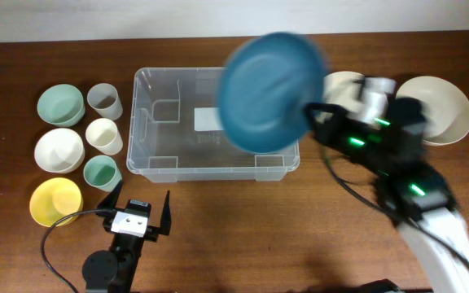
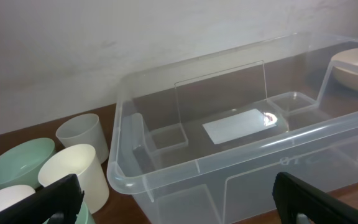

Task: Pack container
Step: 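Carry the blue bowl left and lower it into the container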

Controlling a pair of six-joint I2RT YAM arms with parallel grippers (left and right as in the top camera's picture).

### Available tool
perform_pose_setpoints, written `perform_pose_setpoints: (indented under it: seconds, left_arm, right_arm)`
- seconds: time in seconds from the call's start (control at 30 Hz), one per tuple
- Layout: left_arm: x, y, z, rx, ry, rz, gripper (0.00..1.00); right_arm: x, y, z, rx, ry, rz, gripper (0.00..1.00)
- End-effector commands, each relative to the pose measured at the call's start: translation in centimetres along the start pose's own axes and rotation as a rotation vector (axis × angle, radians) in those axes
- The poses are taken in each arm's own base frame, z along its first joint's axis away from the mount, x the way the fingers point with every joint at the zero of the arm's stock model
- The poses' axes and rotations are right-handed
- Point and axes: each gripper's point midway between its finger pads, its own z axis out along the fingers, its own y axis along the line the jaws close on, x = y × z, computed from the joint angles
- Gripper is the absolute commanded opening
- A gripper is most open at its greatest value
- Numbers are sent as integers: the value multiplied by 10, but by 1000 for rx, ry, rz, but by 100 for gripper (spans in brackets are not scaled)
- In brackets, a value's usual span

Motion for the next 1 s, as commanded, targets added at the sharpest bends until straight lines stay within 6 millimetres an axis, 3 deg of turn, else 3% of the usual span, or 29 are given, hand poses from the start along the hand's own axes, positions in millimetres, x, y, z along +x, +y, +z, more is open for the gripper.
perform_pose_setpoints:
  seconds: [0.0,0.17,0.27,0.4,0.53,0.67,0.8,0.97]
  left_arm:
    - [2,1,0,-7,1,12,100]
    - [2,1,0,-7,1,12,100]
    - [2,1,0,-7,1,12,100]
    - [2,1,0,-7,1,12,100]
    - [2,1,0,-7,1,12,100]
    - [2,1,0,-7,1,12,100]
    - [2,1,0,-7,1,12,100]
    - [2,1,0,-7,1,12,100]
  right_arm:
    - [0,-7,54,120,2,24,4]
    - [17,0,121,143,106,4,4]
    - [28,5,152,145,146,-10,4]
    - [47,-4,183,182,186,-7,4]
    - [72,-27,197,249,248,50,4]
    - [84,-42,200,293,284,62,4]
    - [93,-48,198,319,311,63,5]
    - [121,-51,208,338,360,66,6]
